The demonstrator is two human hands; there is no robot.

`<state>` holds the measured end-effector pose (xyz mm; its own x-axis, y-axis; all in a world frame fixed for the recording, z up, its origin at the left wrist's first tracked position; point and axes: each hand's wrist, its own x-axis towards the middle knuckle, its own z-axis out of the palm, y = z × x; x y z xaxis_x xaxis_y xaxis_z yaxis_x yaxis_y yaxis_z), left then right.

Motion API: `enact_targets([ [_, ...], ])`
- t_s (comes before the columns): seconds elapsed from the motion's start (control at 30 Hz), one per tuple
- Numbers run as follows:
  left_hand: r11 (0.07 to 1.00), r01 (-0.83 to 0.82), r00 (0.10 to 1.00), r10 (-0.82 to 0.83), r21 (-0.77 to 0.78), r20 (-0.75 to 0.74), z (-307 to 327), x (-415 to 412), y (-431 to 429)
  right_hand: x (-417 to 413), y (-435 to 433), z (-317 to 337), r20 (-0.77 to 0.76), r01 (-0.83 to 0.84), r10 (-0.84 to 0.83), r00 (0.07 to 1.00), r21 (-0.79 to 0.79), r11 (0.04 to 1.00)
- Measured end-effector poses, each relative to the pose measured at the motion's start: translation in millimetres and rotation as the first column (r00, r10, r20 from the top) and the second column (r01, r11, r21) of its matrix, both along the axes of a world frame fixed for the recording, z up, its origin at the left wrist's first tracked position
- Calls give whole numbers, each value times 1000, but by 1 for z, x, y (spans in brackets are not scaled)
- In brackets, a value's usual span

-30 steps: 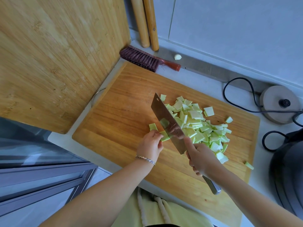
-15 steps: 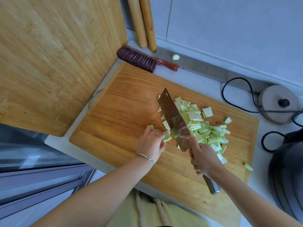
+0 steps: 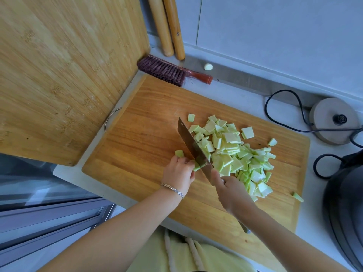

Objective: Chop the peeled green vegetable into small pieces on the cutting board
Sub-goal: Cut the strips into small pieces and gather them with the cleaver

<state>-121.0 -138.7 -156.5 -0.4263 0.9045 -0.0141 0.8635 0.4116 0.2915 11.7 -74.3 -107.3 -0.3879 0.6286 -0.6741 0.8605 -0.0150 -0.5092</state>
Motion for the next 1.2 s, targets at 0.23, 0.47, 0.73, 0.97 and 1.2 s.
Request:
enact_targets([
  [0.23,996,22,998,-27,86,61,-8,-1,-6,-4,10,1,-90,141,-153,984,-131,981],
  [0.47,995,35,998,-40,97,44,-4,-1,-7,5,12,13,-104,117,-136,985,-174,978],
  [0.73,997,5,998,-9,74,58,-2,0,-7,-11,-2,-9,-77,45,-47,996,-27,999],
  [0.97,996,35,998,-38,78,40,-2,-1,-7,6,8,7,-138,92,-106,985,-107,990],
  [1.2,996,28,997,-34,84,68,-3,1,-7,-4,1,0,-76,19,-23,997,-55,998],
])
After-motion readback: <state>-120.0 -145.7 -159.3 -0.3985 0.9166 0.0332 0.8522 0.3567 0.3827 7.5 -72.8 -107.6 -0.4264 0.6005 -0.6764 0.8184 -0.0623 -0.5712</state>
